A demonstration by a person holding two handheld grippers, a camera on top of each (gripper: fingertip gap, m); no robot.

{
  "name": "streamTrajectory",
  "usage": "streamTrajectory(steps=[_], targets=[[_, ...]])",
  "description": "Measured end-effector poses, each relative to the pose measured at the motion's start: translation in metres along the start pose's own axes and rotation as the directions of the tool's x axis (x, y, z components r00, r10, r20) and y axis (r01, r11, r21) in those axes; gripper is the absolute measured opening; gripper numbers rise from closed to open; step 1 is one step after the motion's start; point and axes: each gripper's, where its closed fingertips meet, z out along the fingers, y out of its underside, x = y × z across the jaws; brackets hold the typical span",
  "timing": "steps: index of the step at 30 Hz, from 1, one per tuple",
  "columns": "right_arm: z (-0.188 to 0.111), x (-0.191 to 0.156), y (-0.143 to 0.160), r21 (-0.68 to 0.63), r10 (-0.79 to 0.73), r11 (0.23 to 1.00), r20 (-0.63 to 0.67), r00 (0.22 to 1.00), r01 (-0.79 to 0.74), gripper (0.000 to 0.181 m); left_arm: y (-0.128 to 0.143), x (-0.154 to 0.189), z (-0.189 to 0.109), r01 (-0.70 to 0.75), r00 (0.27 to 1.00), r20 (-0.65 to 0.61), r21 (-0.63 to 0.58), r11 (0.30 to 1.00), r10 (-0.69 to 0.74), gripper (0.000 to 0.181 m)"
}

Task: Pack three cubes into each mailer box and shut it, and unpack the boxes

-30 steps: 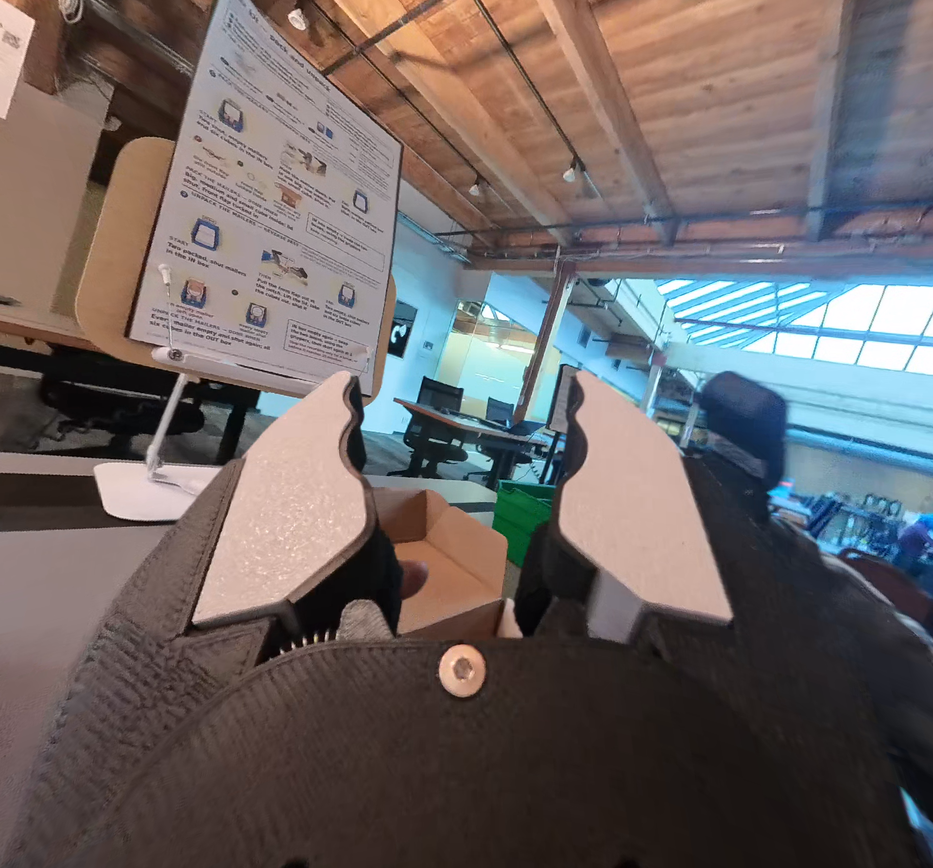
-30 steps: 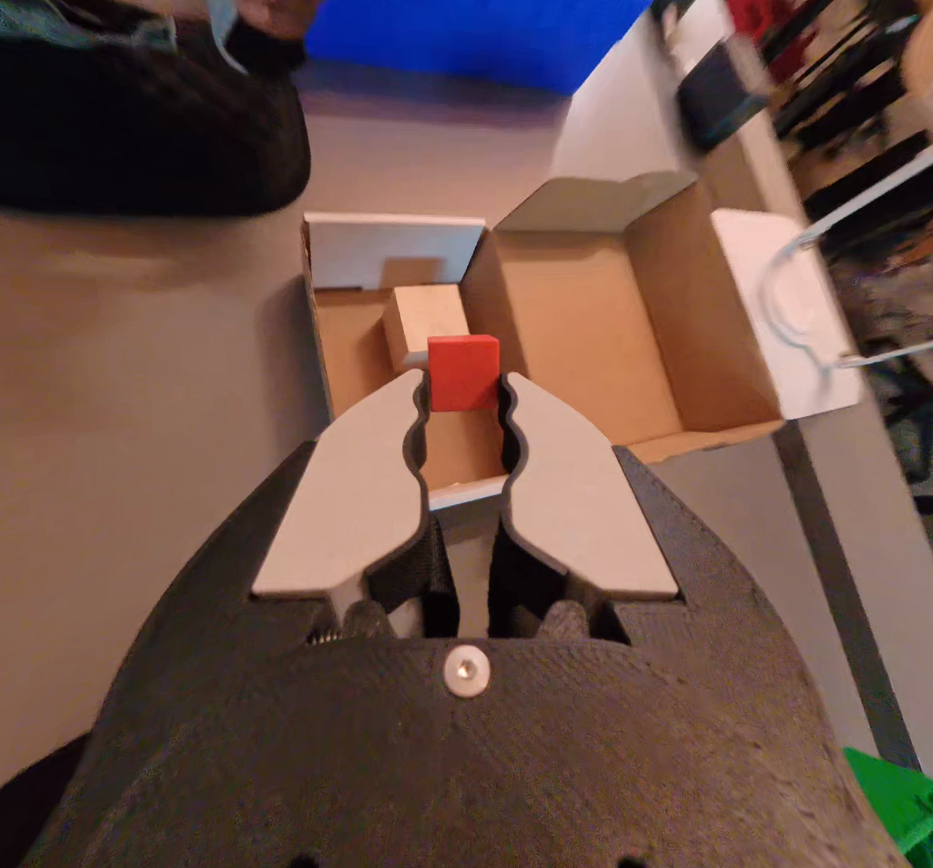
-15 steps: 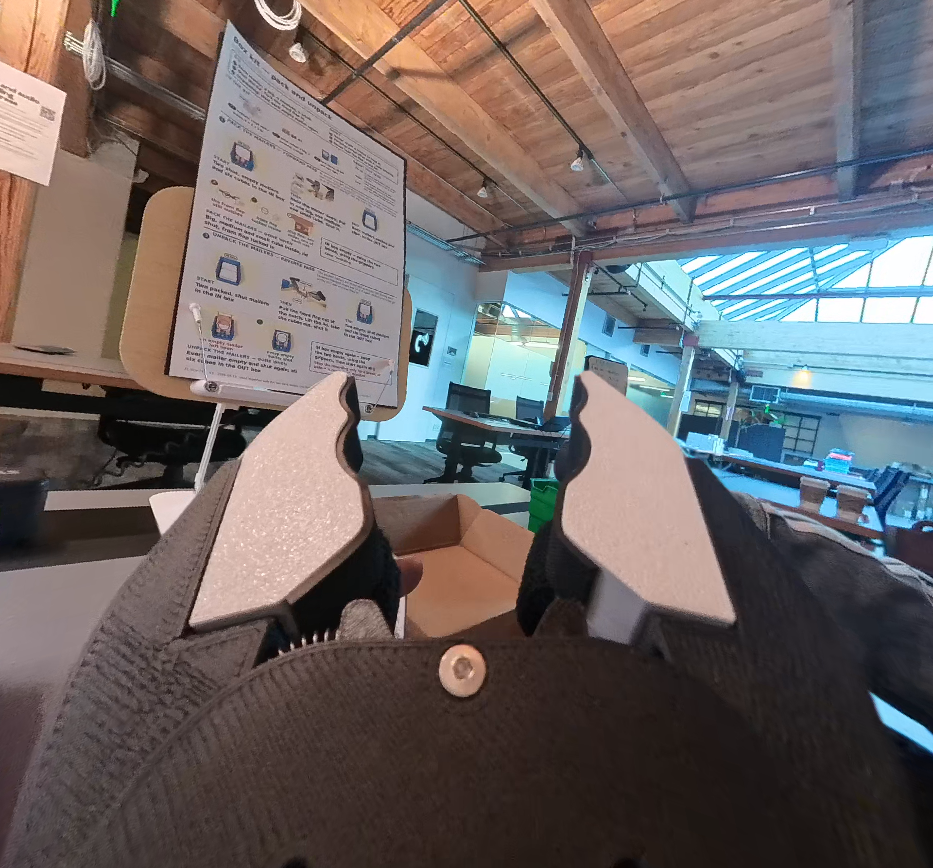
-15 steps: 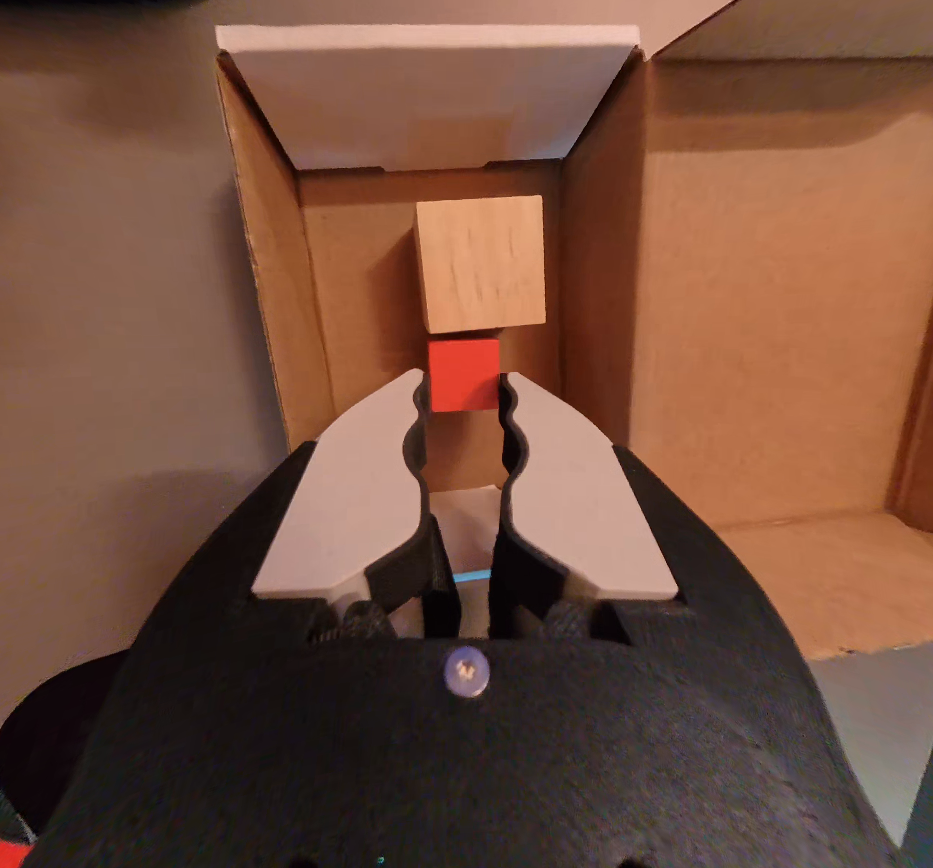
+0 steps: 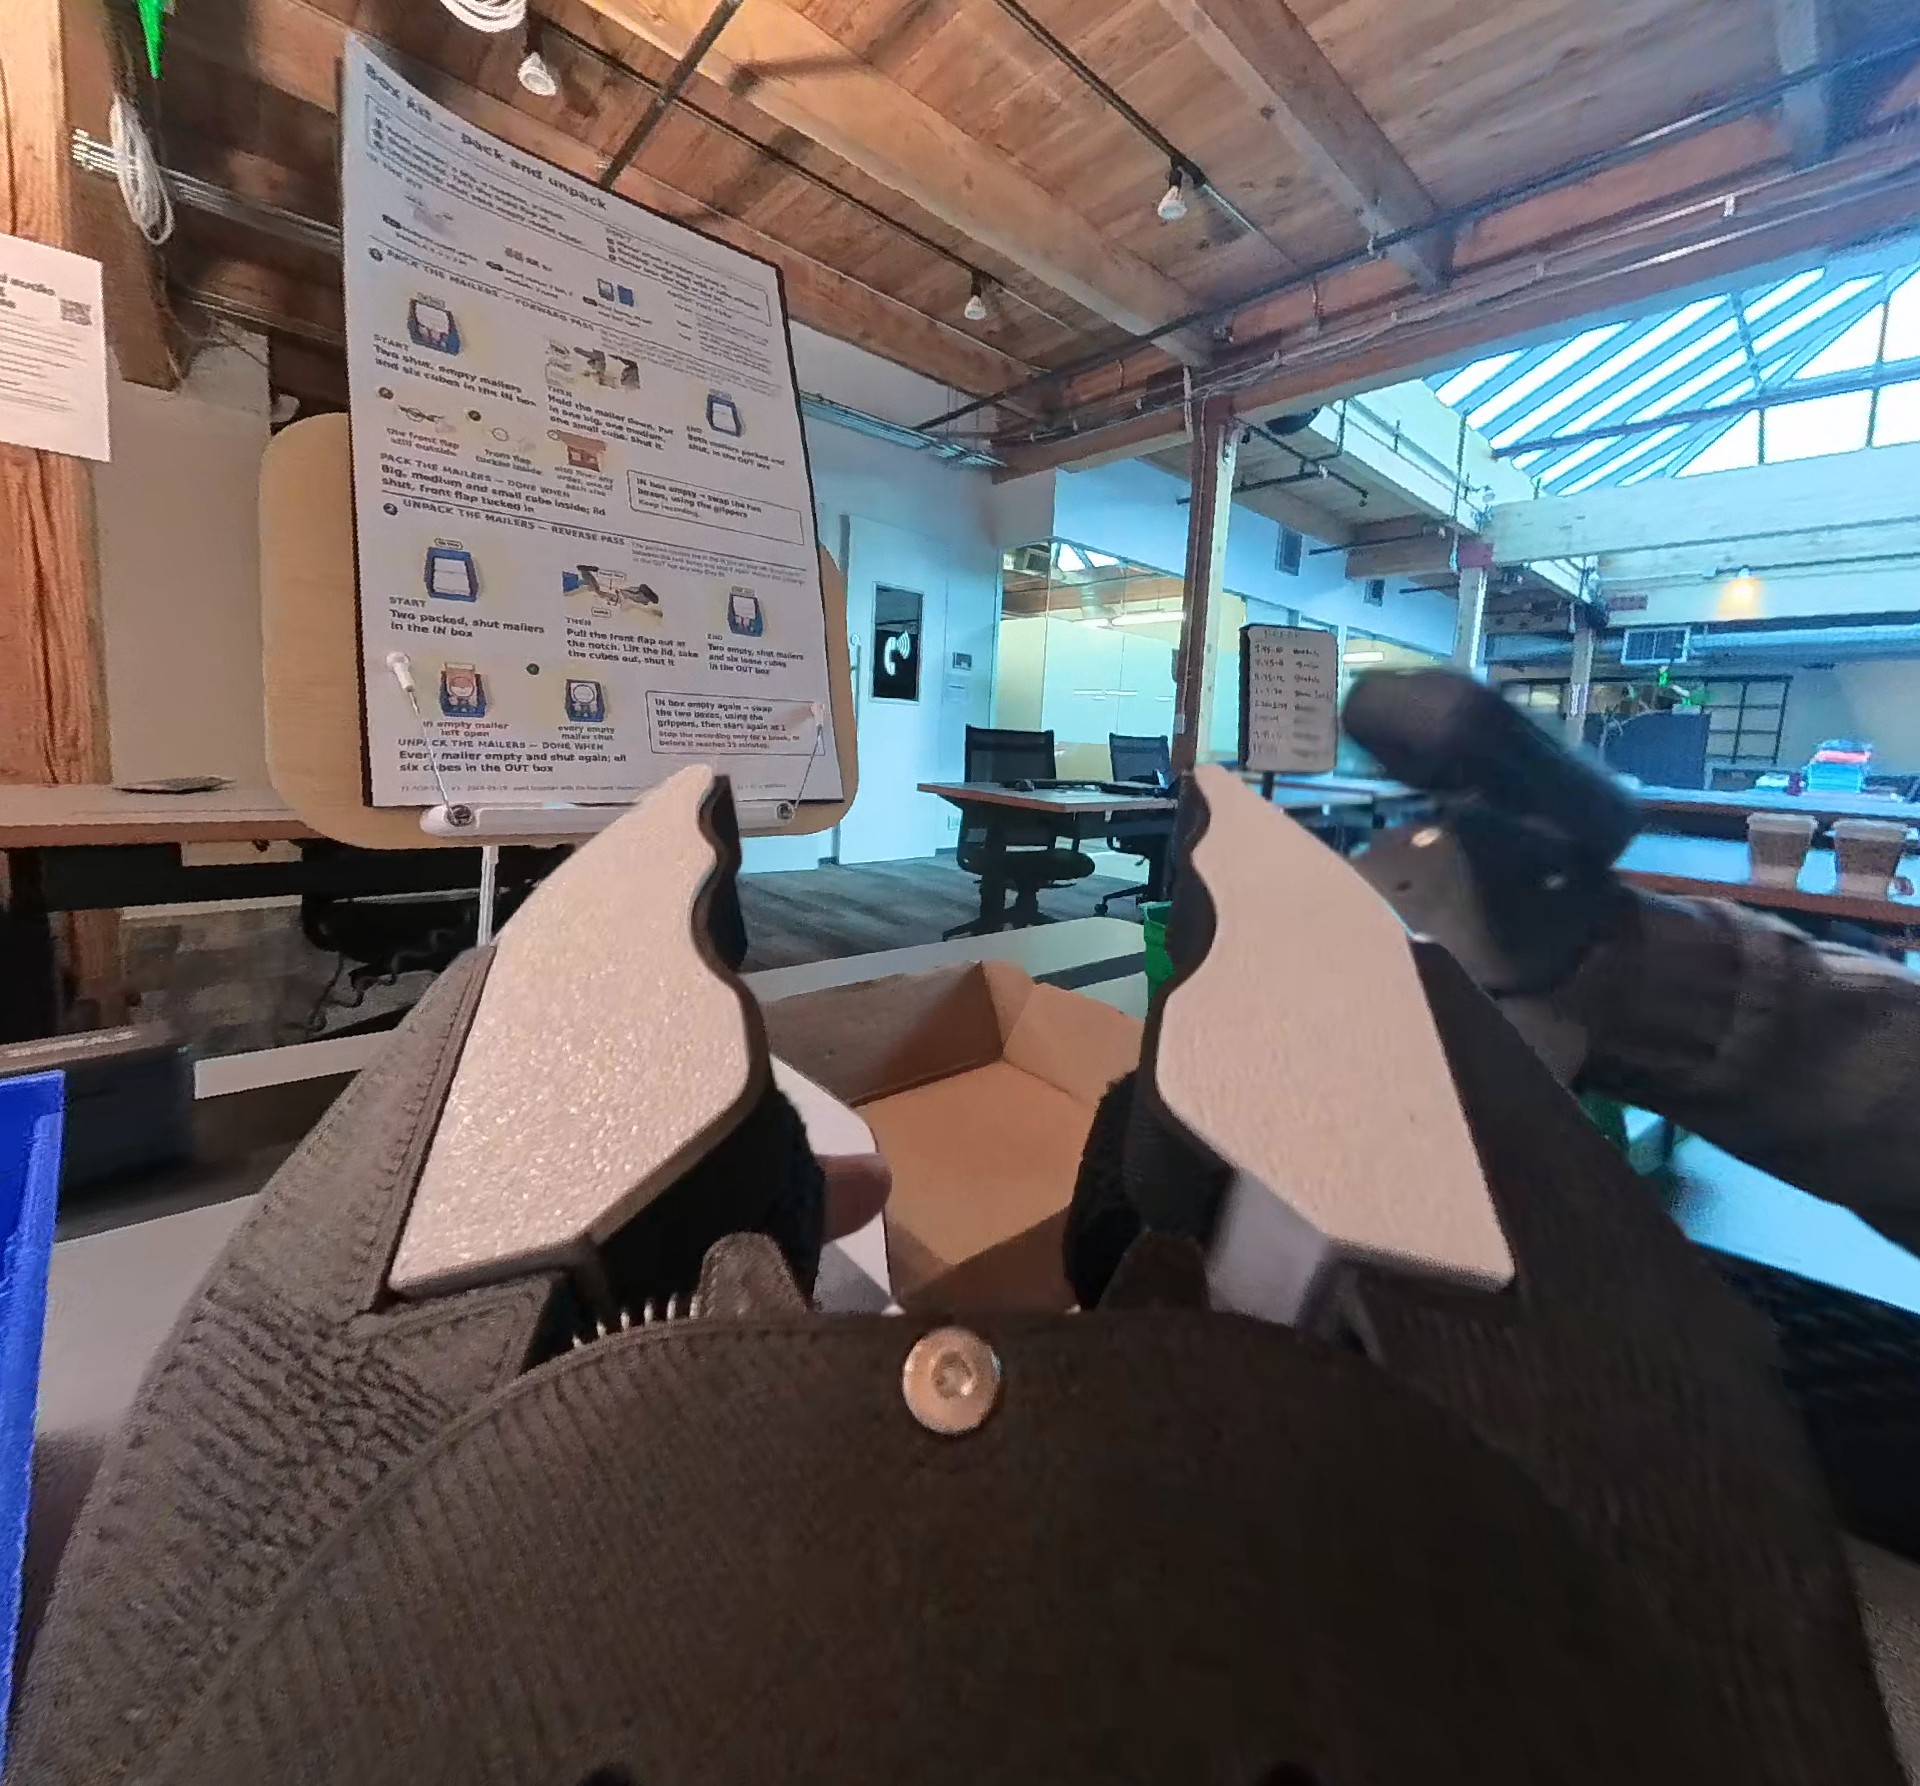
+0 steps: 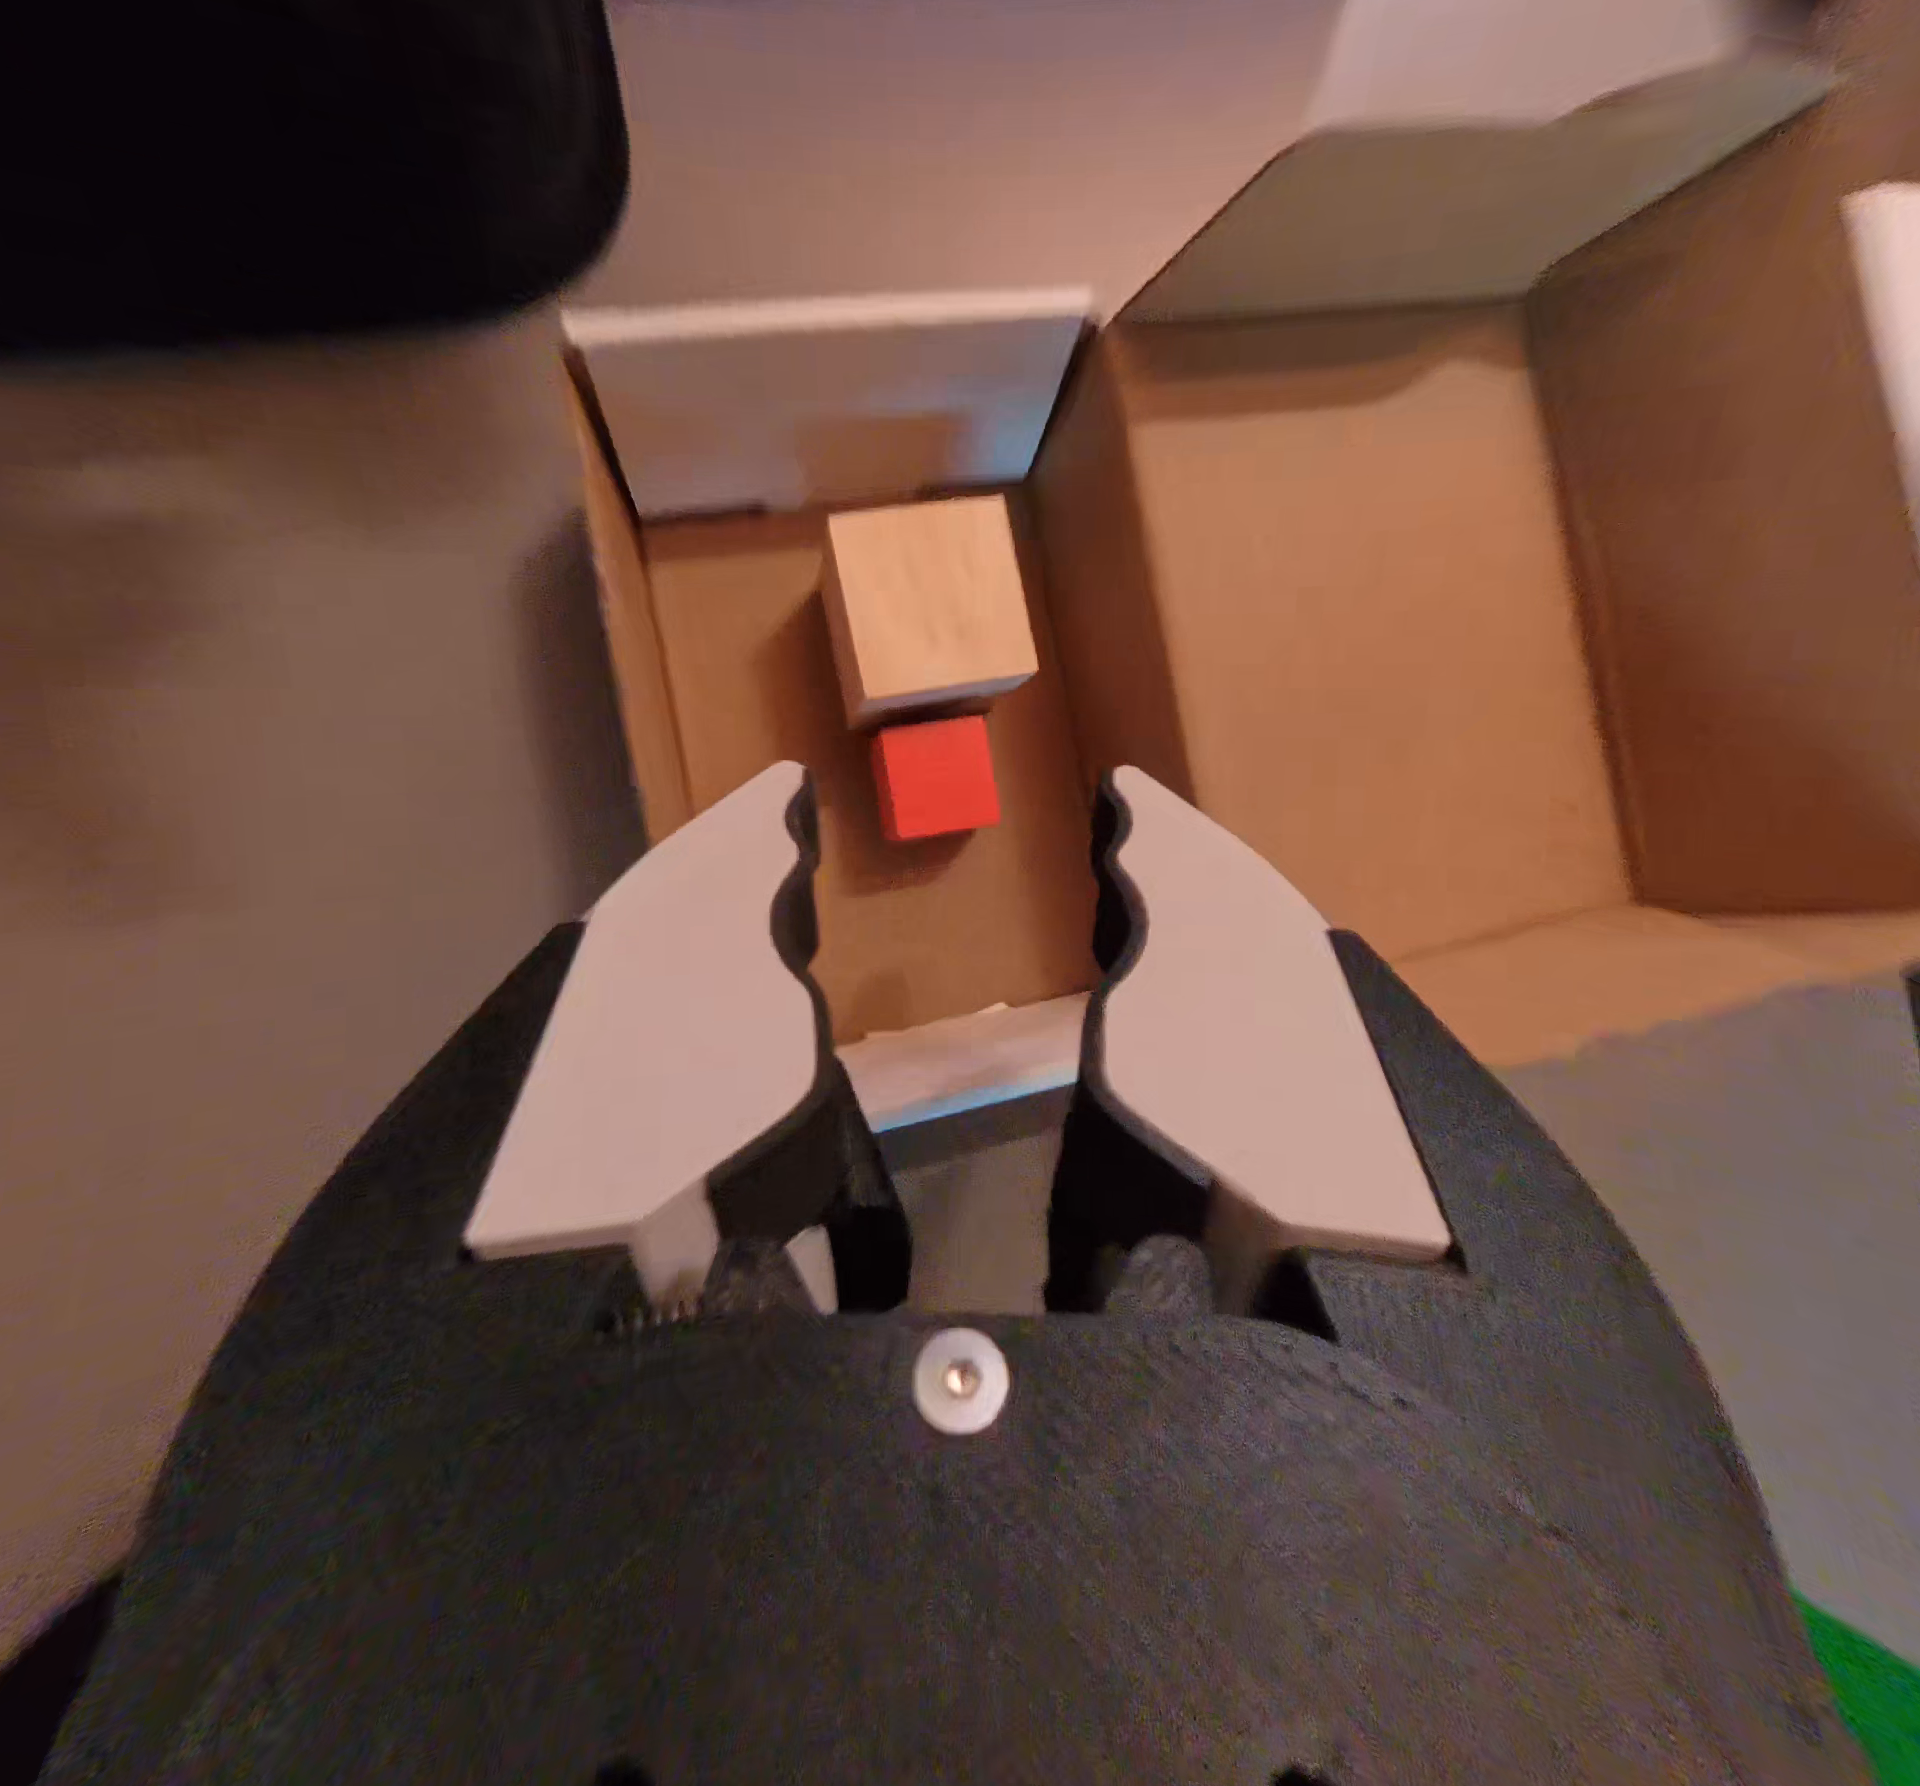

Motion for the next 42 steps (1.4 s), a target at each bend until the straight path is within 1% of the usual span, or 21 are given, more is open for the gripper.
streamTrajectory(steps=[1, 4, 6, 8, 9, 11, 13, 15, 17, 18, 19, 21, 23, 25, 26, 29, 30, 31, 36, 39, 42], targets=[[-0.011, -0.001, -0.005, 0.095, 0.043, 0.995, -0.034, 0.999, -0.040, 0.057, 0.002, 0.002, 0.001, -0.011, 1.000, -0.005, -0.014, 1.000, 0.011, 0.080], [-0.047, -0.005, -0.006, 0.382, 0.176, 0.916, -0.107, 0.979, -0.123, 0.068, 0.008, 0.012, 0.003, -0.063, 0.998, -0.034, -0.047, 0.997, 0.061, 0.078], [-0.067, -0.006, 0.001, 0.569, 0.233, 0.817, -0.168, 0.958, -0.099, 0.077, 0.013, 0.021, 0.005, -0.093, 0.994, -0.066, -0.080, 0.992, 0.088, 0.075], [-0.085, -0.010, 0.010, 0.713, 0.262, 0.701, -0.218, 0.940, -0.030, 0.085, 0.025, 0.031, 0.006, -0.083, 0.992, -0.107, -0.175, 0.981, 0.065, 0.072], [-0.090, -0.013, 0.015, 0.751, 0.292, 0.659, -0.204, 0.934, -0.042, 0.084, 0.033, 0.036, 0.005, -0.077, 0.991, -0.122, -0.249, 0.965, 0.048, 0.070], [-0.099, -0.019, 0.017, 0.784, 0.328, 0.614, -0.151, 0.933, -0.089, 0.094, 0.048, 0.049, 0.000, -0.101, 0.981, -0.191, -0.390, 0.915, 0.027, 0.071], [-0.107, -0.019, 0.017, 0.801, 0.324, 0.597, -0.198, 0.925, -0.037, 0.092, 0.054, 0.057, -0.012, -0.141, 0.970, -0.241, -0.499, 0.855, 0.019, 0.079], [-0.106, -0.015, 0.019, 0.784, 0.326, 0.621, -0.238, 0.915, -0.017, 0.093, 0.050, 0.048, -0.030, -0.201, 0.967, -0.249, -0.587, 0.784, 0.062, 0.084], [-0.105, -0.015, 0.020, 0.783, 0.328, 0.621, -0.235, 0.915, -0.021, 0.093, 0.033, 0.016, -0.053, -0.223, 0.974, -0.184, -0.666, 0.712, 0.133, 0.083], [-0.104, -0.016, 0.019, 0.784, 0.325, 0.621, -0.231, 0.917, -0.023, 0.093, 0.024, -0.005, -0.068, -0.221, 0.975, -0.151, -0.720, 0.658, 0.163, 0.080], [-0.104, -0.016, 0.019, 0.781, 0.322, 0.624, -0.233, 0.918, -0.021, 0.093, 0.017, -0.026, -0.086, -0.224, 0.972, -0.139, -0.788, 0.573, 0.190, 0.078], [-0.102, -0.017, 0.018, 0.774, 0.314, 0.633, -0.241, 0.918, -0.014, 0.093, 0.009, -0.075, -0.130, -0.209, 0.959, -0.127, -0.921, 0.330, 0.253, 0.075], [-0.099, -0.018, 0.018, 0.767, 0.306, 0.642, -0.244, 0.920, -0.010, 0.093, 0.004, -0.121, -0.169, -0.112, 0.955, -0.080, -0.989, 0.099, 0.285, 0.072], [-0.098, -0.019, 0.017, 0.762, 0.299, 0.648, -0.253, 0.920, -0.001, 0.093, 0.010, -0.152, -0.197, 0.002, 0.964, -0.021, -0.996, -0.086, 0.266, 0.066], [-0.098, -0.019, 0.017, 0.760, 0.295, 0.650, -0.255, 0.921, 0.002, 0.093, 0.017, -0.165, -0.207, 0.047, 0.967, 0.004, -0.986, -0.161, 0.256, 0.064], [-0.099, -0.018, 0.017, 0.760, 0.297, 0.650, -0.266, 0.917, 0.009, 0.093, 0.038, -0.184, -0.238, 0.163, 0.971, 0.089, -0.925, -0.344, 0.222, 0.055], [-0.100, -0.018, 0.017, 0.763, 0.301, 0.646, -0.268, 0.915, 0.011, 0.093, 0.044, -0.184, -0.245, 0.188, 0.971, 0.115, -0.909, -0.371, 0.209, 0.052], [-0.102, -0.017, 0.017, 0.768, 0.306, 0.640, -0.268, 0.914, 0.011, 0.093, 0.048, -0.185, -0.248, 0.208, 0.969, 0.137, -0.903, -0.375, 0.207, 0.050], [-0.105, -0.016, 0.017, 0.781, 0.315, 0.624, -0.265, 0.911, 0.012, 0.091, 0.061, -0.193, -0.251, 0.271, 0.955, 0.208, -0.902, -0.336, 0.211, 0.052], [-0.104, -0.016, 0.017, 0.771, 0.305, 0.636, -0.283, 0.909, 0.027, 0.091, 0.066, -0.196, -0.259, 0.300, 0.949, 0.241, -0.887, -0.350, 0.205, 0.051], [-0.104, -0.016, 0.017, 0.772, 0.307, 0.635, -0.284, 0.908, 0.026, 0.090, 0.071, -0.195, -0.265, 0.311, 0.948, 0.258, -0.874, -0.373, 0.186, 0.041]])
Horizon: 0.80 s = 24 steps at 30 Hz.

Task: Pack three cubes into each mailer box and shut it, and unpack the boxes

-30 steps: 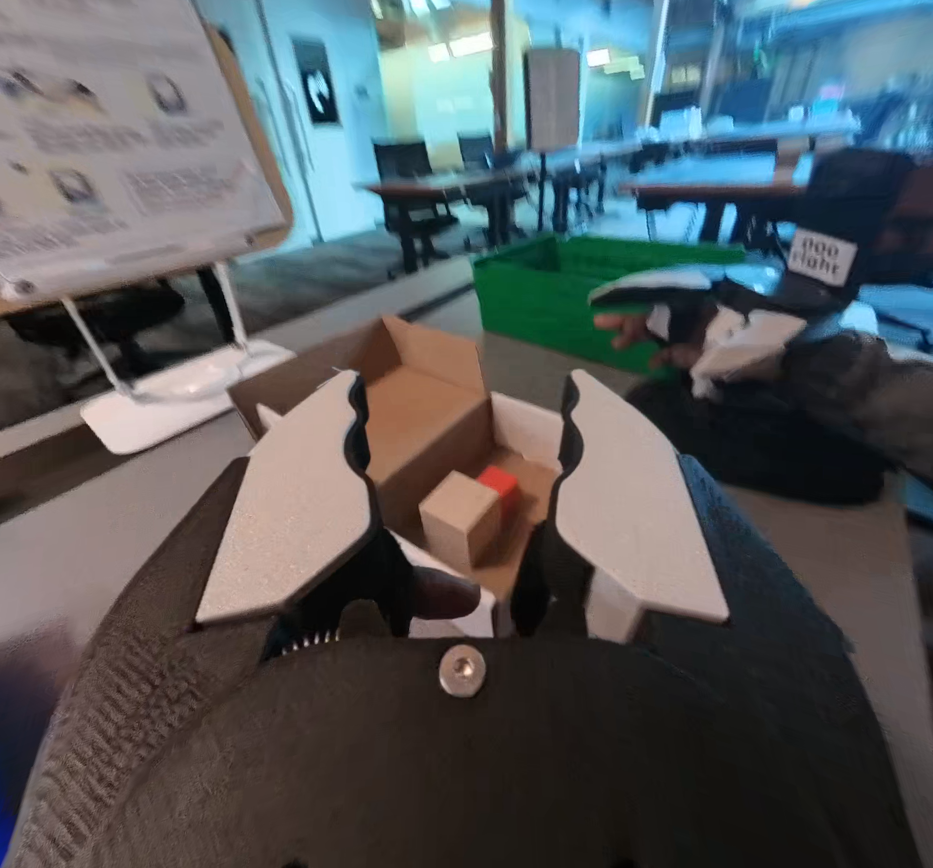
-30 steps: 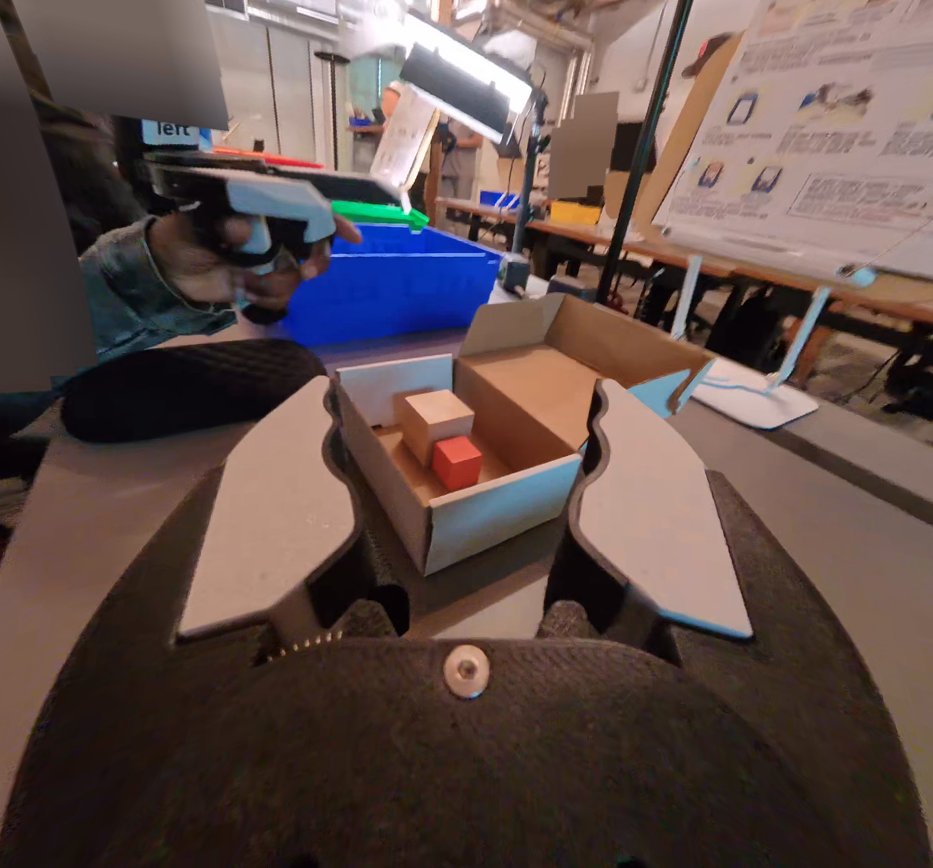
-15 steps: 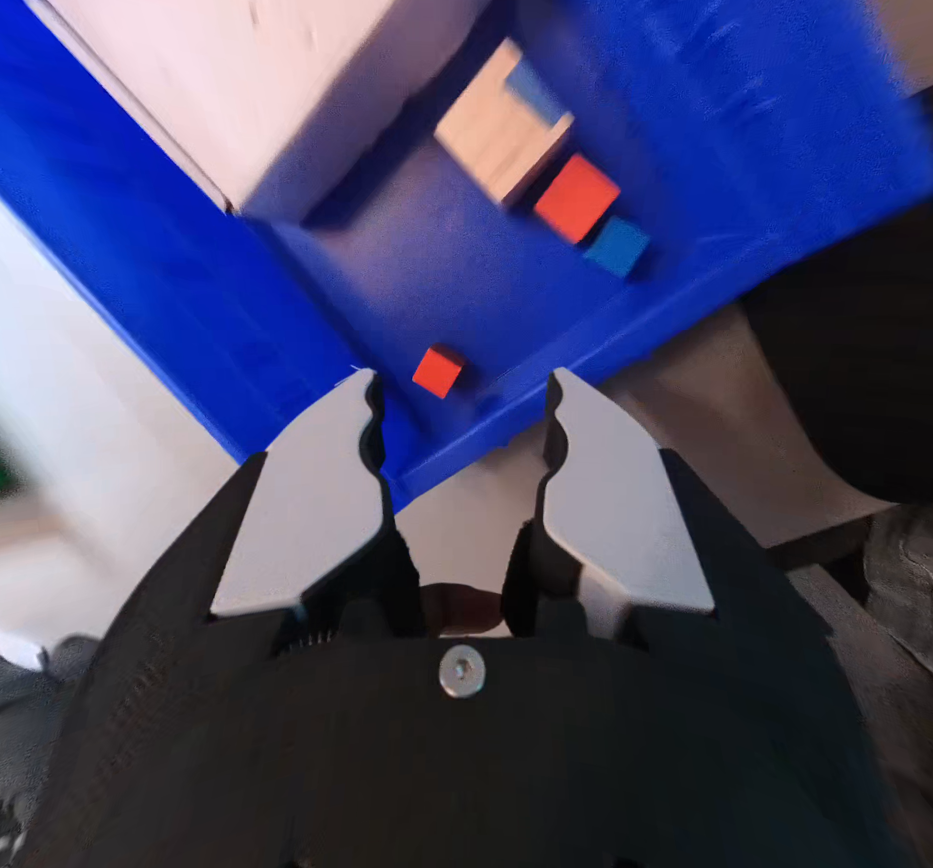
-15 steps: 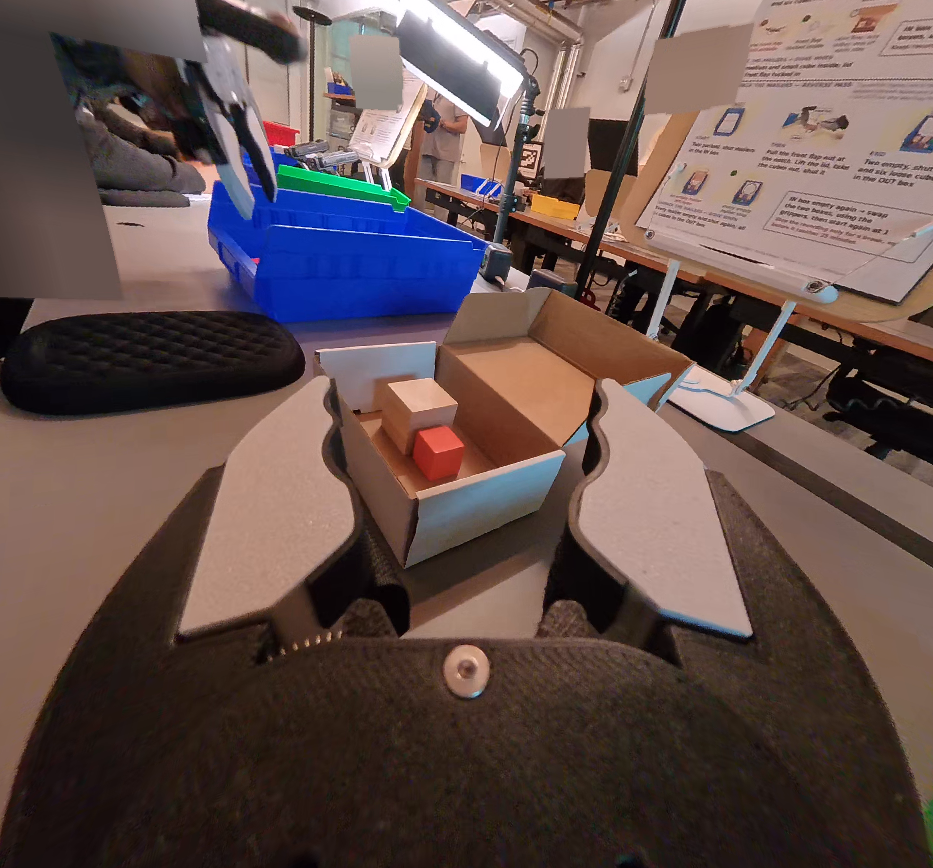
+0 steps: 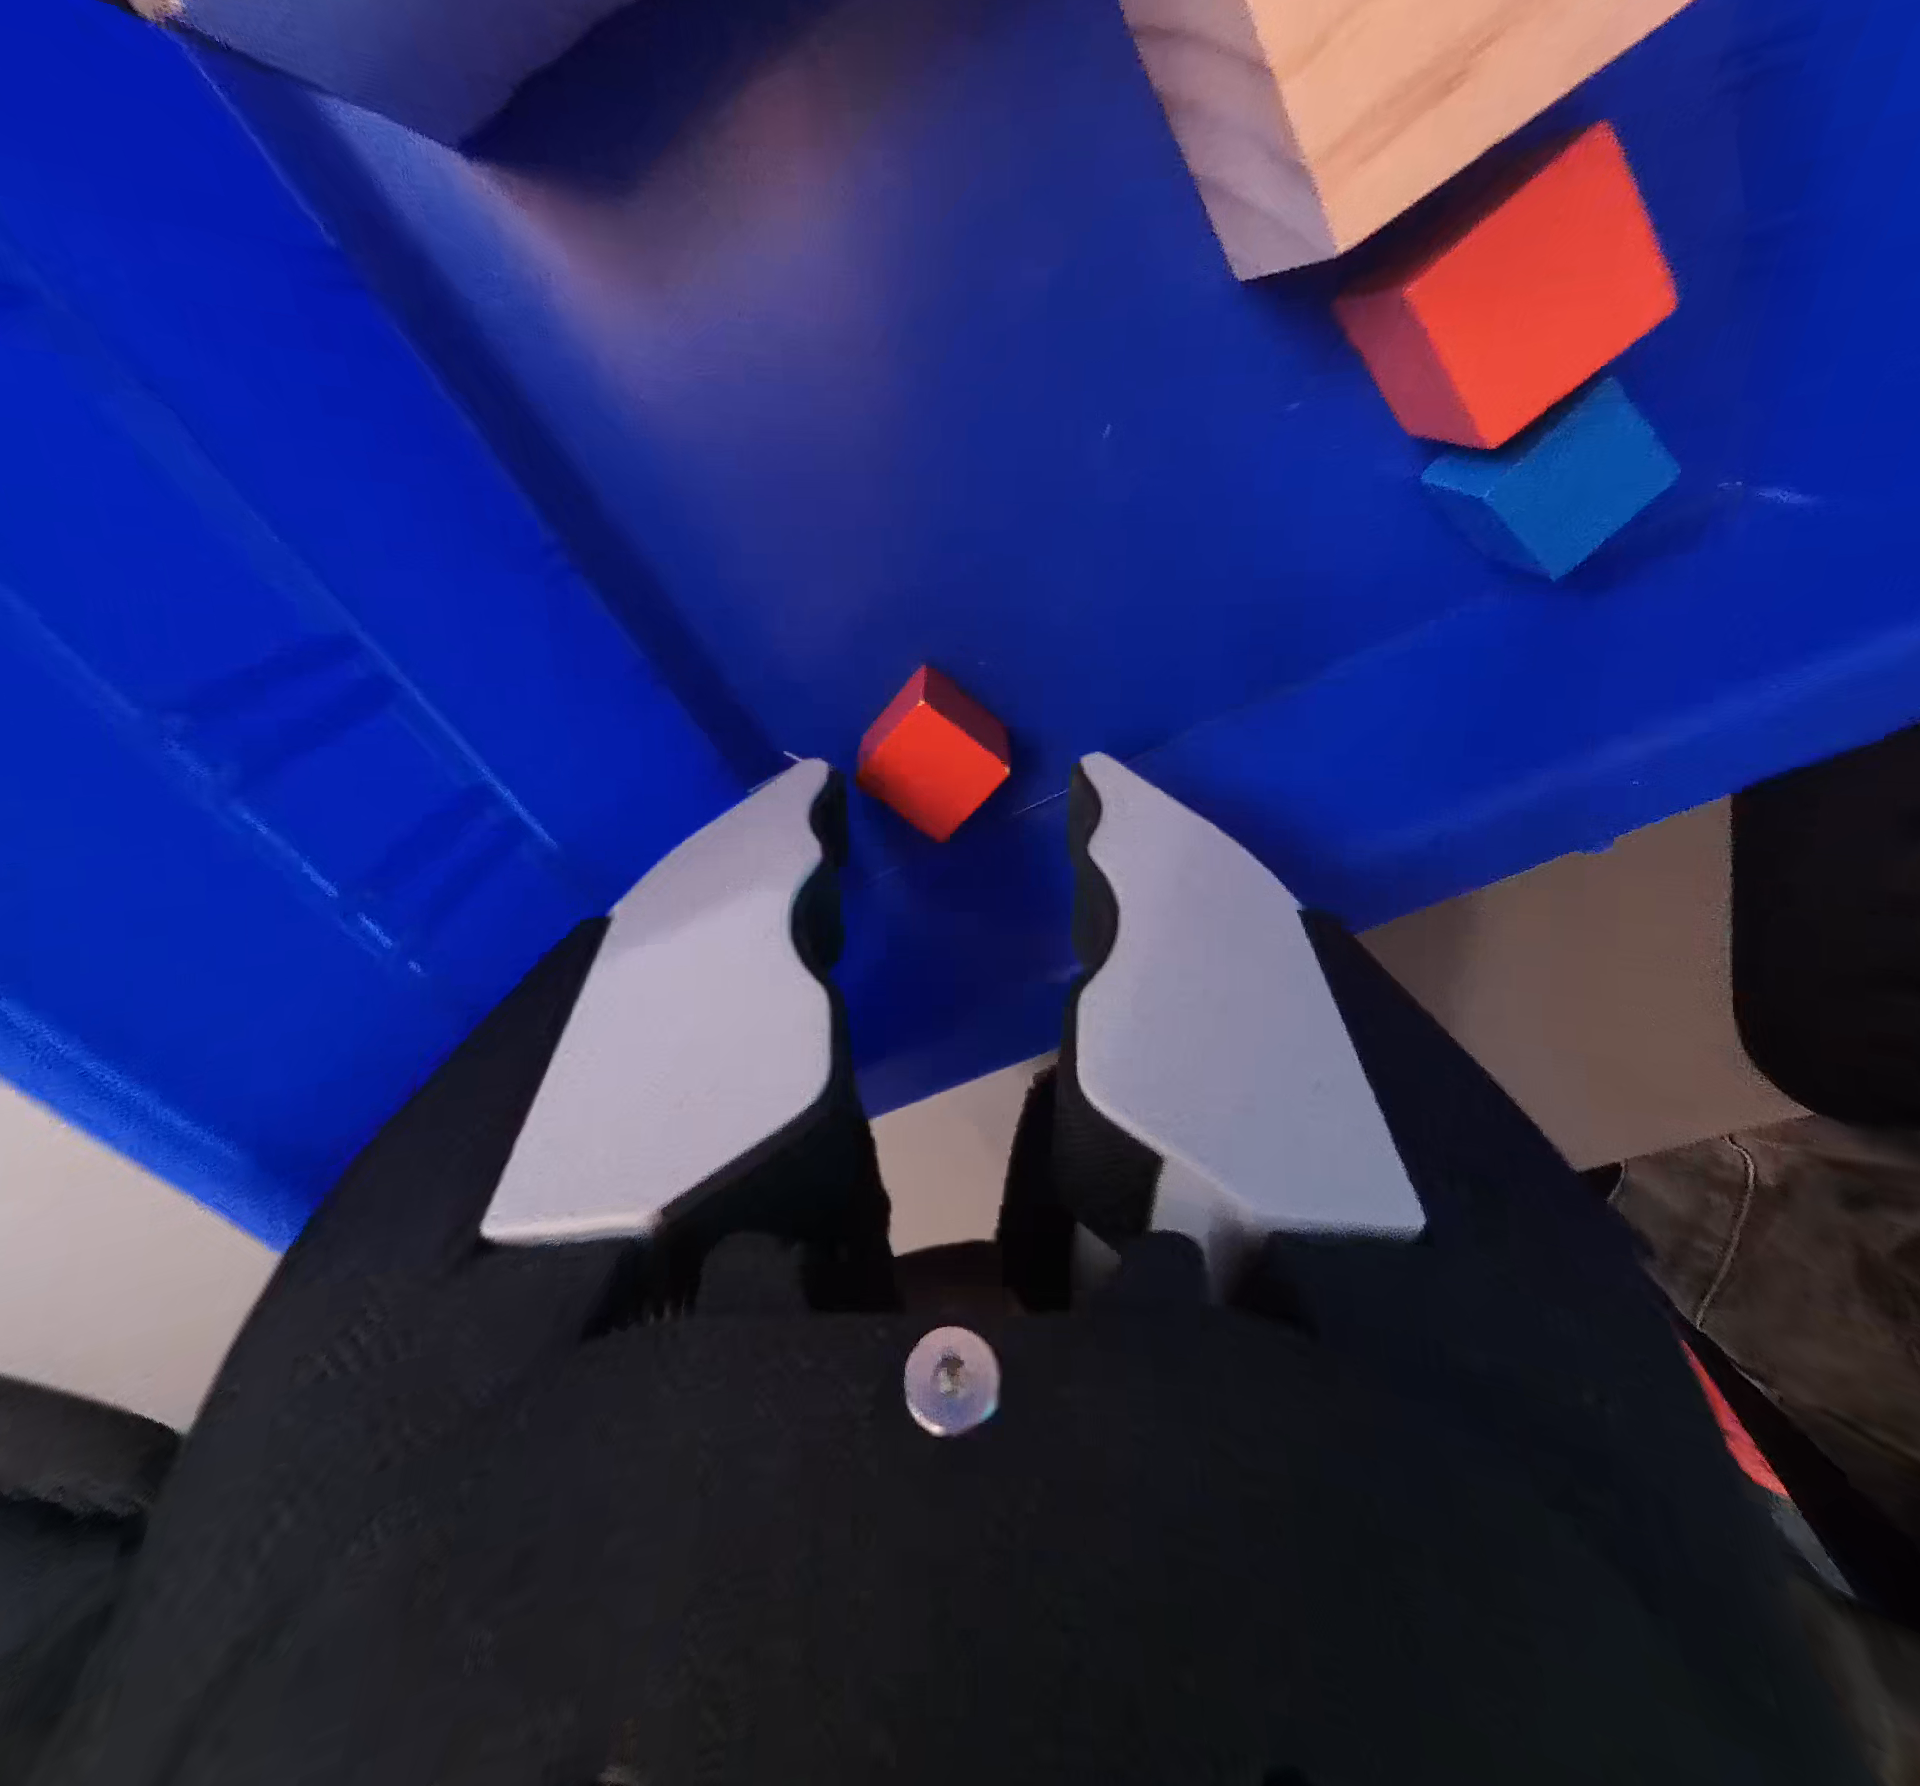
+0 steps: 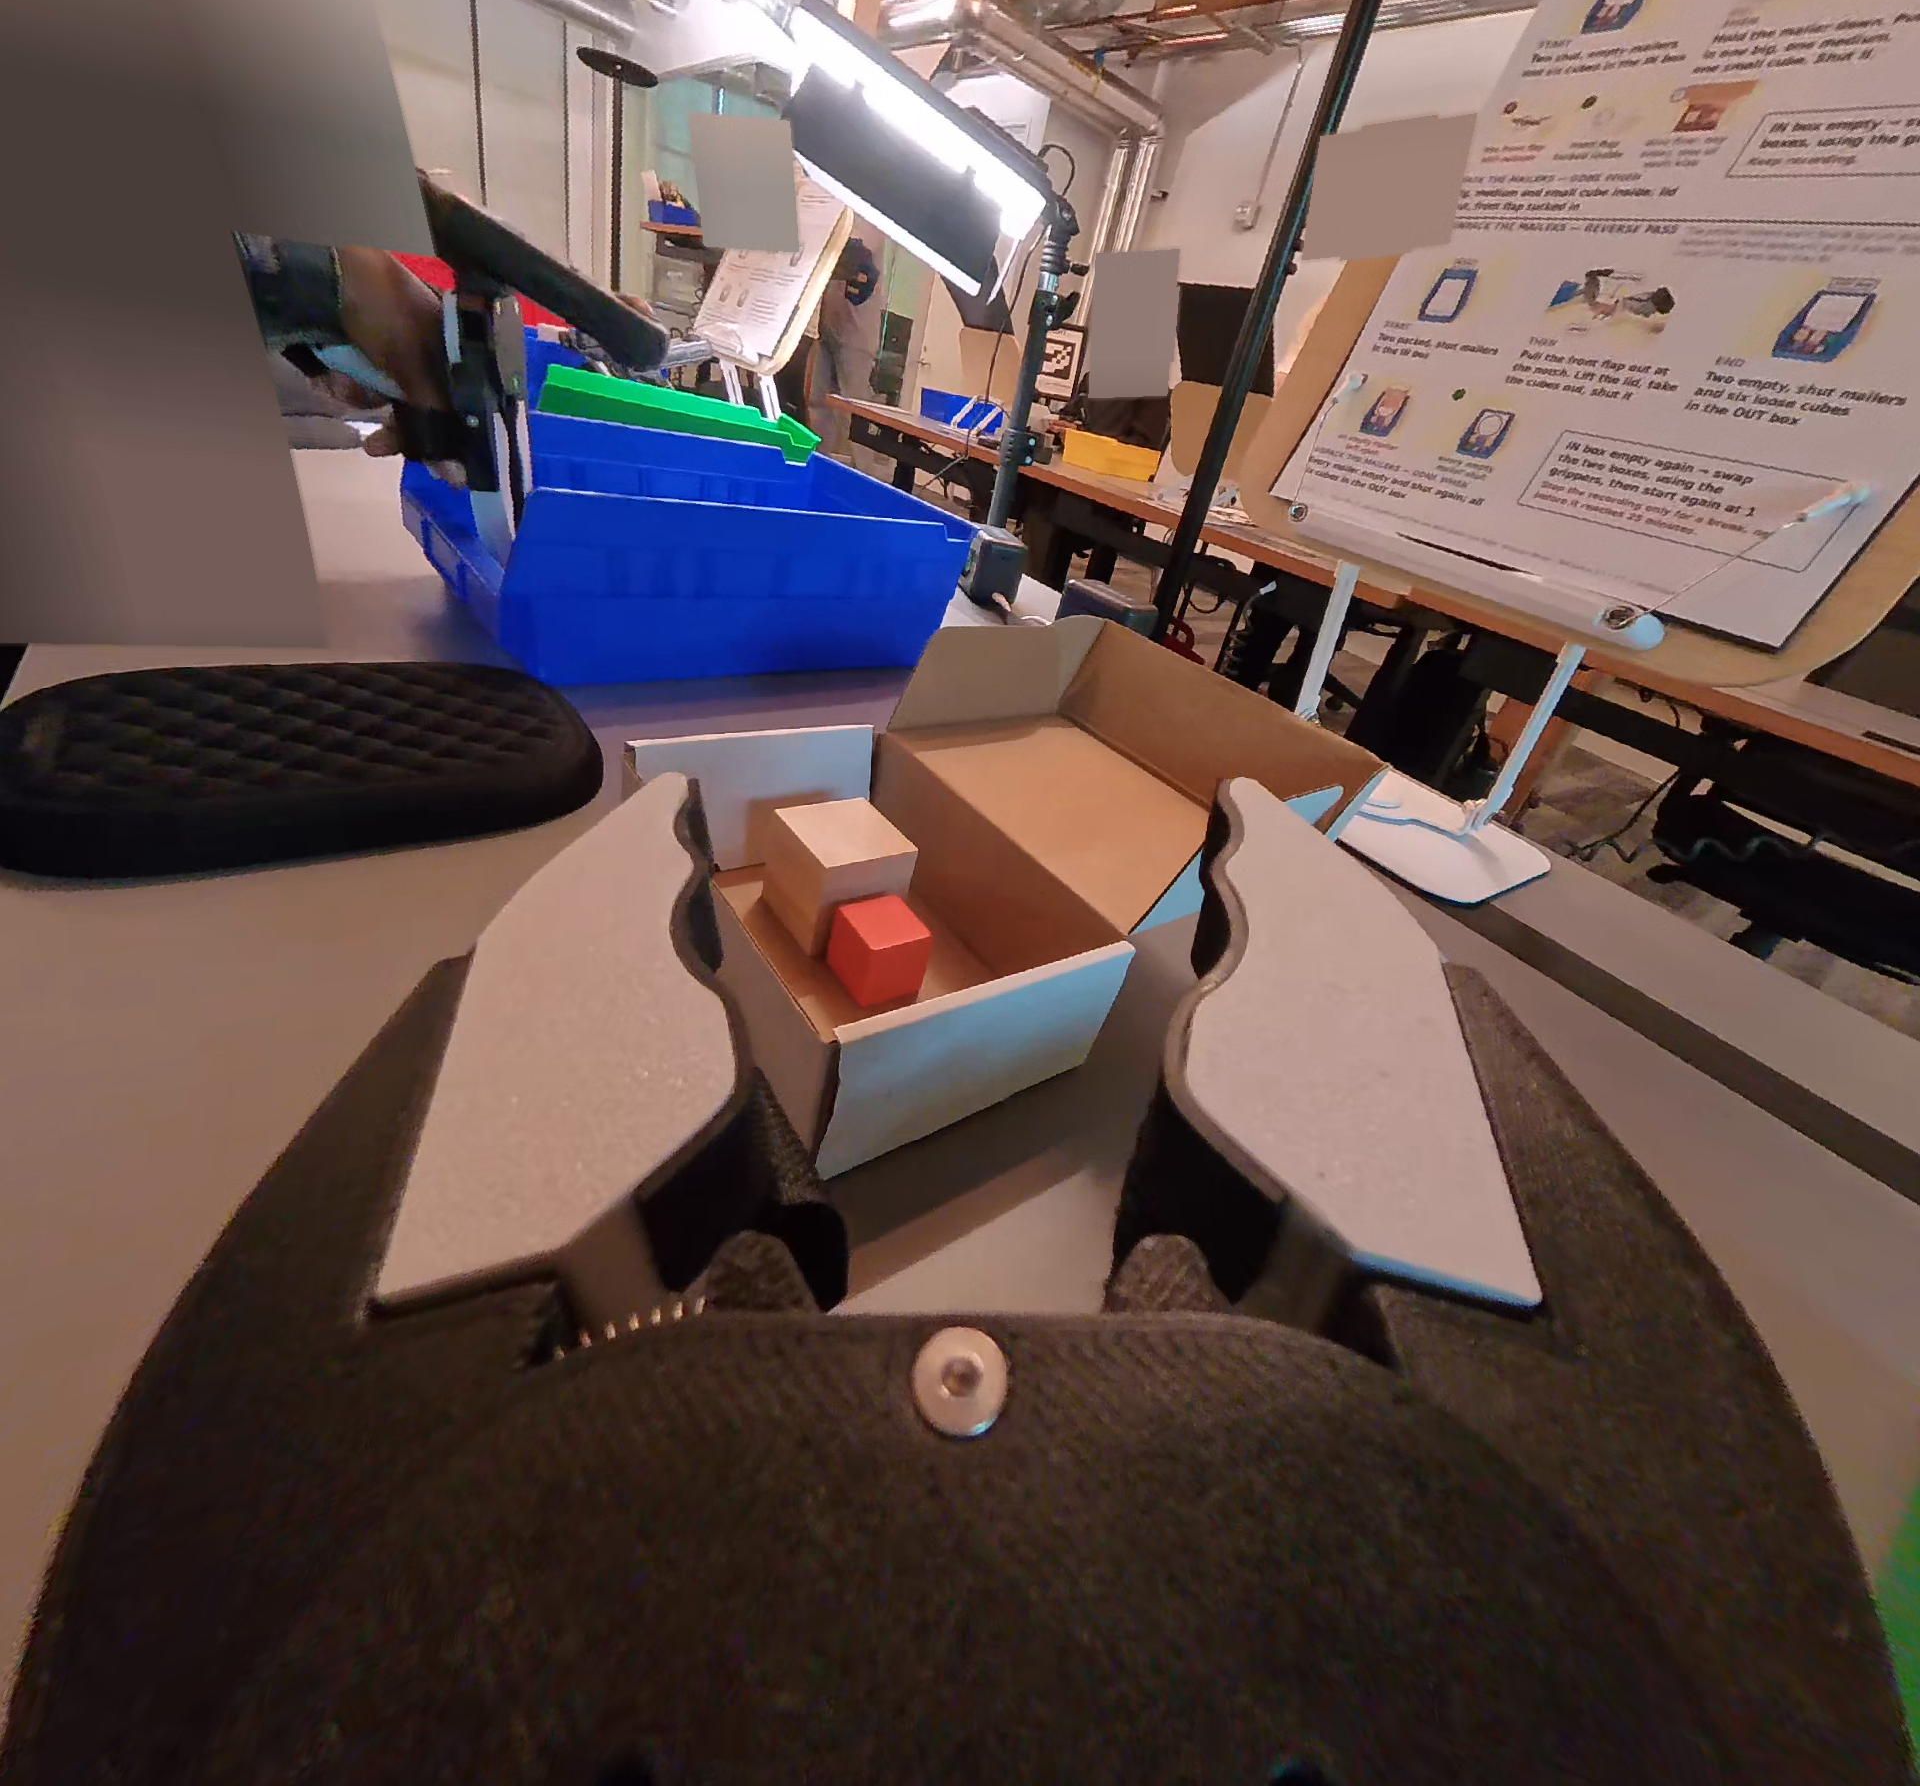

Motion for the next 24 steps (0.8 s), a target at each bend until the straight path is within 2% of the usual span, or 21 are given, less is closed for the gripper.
streamTrajectory(steps=[2, 4, 10, 15, 17, 19, 21, 24], targets=[[0.000, 0.001, 0.000, 0.002, -0.001, 1.000, -0.003, 1.000, 0.001, 0.090, 0.004, -0.001, 0.004, -0.004, 1.000, 0.004, -0.026, 1.000, 0.004, 0.028], [0.000, 0.001, 0.000, 0.001, -0.002, 1.000, -0.004, 1.000, 0.002, 0.089, 0.003, 0.000, 0.004, -0.020, 1.000, -0.005, -0.015, 1.000, 0.020, 0.025], [0.001, 0.000, 0.004, -0.020, -0.024, 1.000, -0.004, 1.000, 0.024, 0.089, -0.012, 0.004, -0.006, -0.054, 0.998, -0.020, 0.095, 0.994, 0.057, 0.023], [0.002, -0.001, 0.006, -0.033, -0.024, 0.999, 0.003, 1.000, 0.024, 0.088, -0.034, 0.026, -0.026, -0.120, 0.985, -0.085, 0.299, 0.947, 0.151, 0.023], [0.003, -0.003, 0.007, -0.042, -0.037, 0.998, 0.007, 0.999, 0.037, 0.088, -0.049, 0.041, -0.041, -0.138, 0.972, -0.109, 0.444, 0.885, 0.206, 0.023], [0.003, -0.005, 0.008, -0.045, -0.050, 0.998, 0.019, 0.999, 0.051, 0.089, -0.067, 0.058, -0.060, -0.136, 0.959, -0.117, 0.609, 0.781, 0.258, 0.023], [0.004, -0.007, 0.008, -0.045, -0.057, 0.997, 0.027, 0.998, 0.058, 0.089, -0.081, 0.077, -0.081, -0.116, 0.944, -0.119, 0.755, 0.645, 0.308, 0.023], [0.005, -0.012, 0.006, -0.034, -0.070, 0.997, 0.046, 0.997, 0.071, 0.089, -0.092, 0.115, -0.117, -0.033, 0.892, -0.169, 0.901, 0.433, 0.419, 0.023]])
